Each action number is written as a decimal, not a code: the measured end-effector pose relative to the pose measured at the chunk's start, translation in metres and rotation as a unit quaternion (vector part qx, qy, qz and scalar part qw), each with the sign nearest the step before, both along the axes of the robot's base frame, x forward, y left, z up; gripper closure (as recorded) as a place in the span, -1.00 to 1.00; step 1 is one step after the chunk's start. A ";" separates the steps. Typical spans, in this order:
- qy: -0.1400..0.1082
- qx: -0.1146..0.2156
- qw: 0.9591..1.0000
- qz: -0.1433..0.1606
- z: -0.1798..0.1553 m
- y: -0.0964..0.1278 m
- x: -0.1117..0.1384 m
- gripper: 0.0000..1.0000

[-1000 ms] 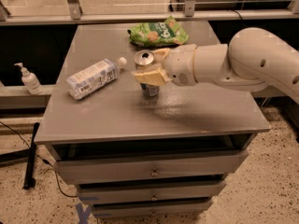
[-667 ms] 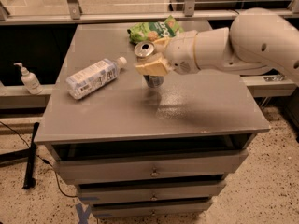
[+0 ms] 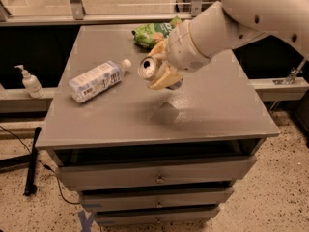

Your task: Knock redbull can over

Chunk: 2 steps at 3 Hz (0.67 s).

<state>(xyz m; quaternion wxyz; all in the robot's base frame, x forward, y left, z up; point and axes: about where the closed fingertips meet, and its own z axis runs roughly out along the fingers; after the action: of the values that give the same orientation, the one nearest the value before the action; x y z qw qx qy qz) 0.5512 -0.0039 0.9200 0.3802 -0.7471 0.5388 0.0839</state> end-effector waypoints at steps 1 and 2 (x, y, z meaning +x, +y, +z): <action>-0.009 -0.141 0.985 0.101 -0.033 -0.017 -0.035 1.00; 0.017 -0.244 0.951 0.187 -0.059 -0.037 -0.069 1.00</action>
Offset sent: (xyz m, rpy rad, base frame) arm -0.1046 -0.0688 -0.0819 -0.7418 0.1093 0.5899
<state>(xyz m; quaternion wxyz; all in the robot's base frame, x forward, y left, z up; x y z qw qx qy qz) 0.4818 -0.0408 0.8611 0.1549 -0.9030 0.3995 0.0321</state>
